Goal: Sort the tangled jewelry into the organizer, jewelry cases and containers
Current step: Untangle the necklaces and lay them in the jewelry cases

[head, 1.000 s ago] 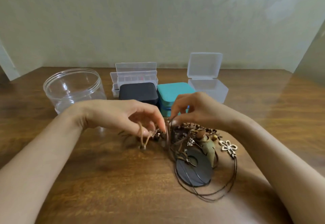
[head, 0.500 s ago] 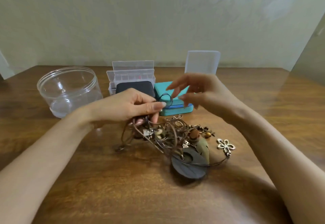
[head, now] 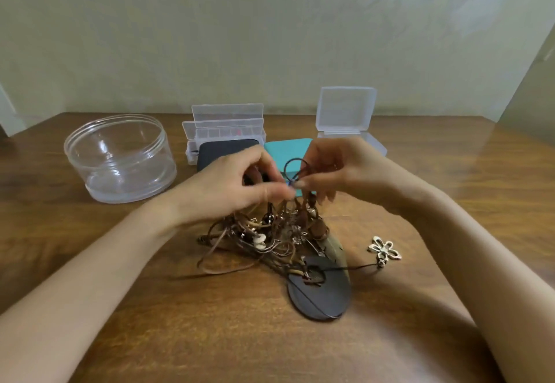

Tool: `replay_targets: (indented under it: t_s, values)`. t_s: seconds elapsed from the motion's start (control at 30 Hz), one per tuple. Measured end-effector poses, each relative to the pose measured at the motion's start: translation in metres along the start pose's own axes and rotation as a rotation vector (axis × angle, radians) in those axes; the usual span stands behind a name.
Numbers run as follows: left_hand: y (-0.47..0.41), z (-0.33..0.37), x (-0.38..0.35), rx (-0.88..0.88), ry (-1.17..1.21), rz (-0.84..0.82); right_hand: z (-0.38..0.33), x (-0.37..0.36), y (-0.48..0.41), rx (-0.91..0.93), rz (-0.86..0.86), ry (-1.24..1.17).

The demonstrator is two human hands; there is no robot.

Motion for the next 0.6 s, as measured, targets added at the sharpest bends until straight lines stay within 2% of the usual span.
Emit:
replay_targets:
  t_s: [0.1, 0.23, 0.3, 0.43, 0.47, 0.53, 0.6]
  values:
    - [0.002, -0.001, -0.011, 0.01, -0.122, -0.083, -0.009, -0.003, 0.0, 0.067, 0.06, -0.148]
    - [0.0, 0.0, 0.003, -0.059, -0.033, 0.005, -0.01, 0.0, 0.001, 0.079, 0.099, -0.235]
    - [-0.002, -0.002, 0.012, -0.029, 0.143, 0.054, -0.009, 0.001, 0.002, 0.06, 0.058, -0.271]
    - [-0.001, -0.004, 0.016, 0.066, 0.68, 0.071, -0.009, -0.011, 0.008, -0.028, -0.231, -0.4]
    - [0.0, -0.005, 0.015, 0.078, 0.758, 0.045, -0.007, -0.014, 0.008, -0.06, -0.242, -0.421]
    - [0.002, -0.005, 0.012, 0.08, 0.758, -0.035, 0.003, -0.01, 0.002, -0.076, -0.108, -0.309]
    - [0.006, -0.004, 0.012, 0.037, 0.548, -0.131, 0.014, -0.004, -0.002, -0.048, 0.005, 0.109]
Point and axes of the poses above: each hand's wrist, its own y-axis away from the middle knuckle, its own x-axis out of the back of the hand, z = x × y, the point moved 5 cm from there along -y, towards the middle knuckle, and after that the axes turned 6 degrees about x, right-handed, at the moved point
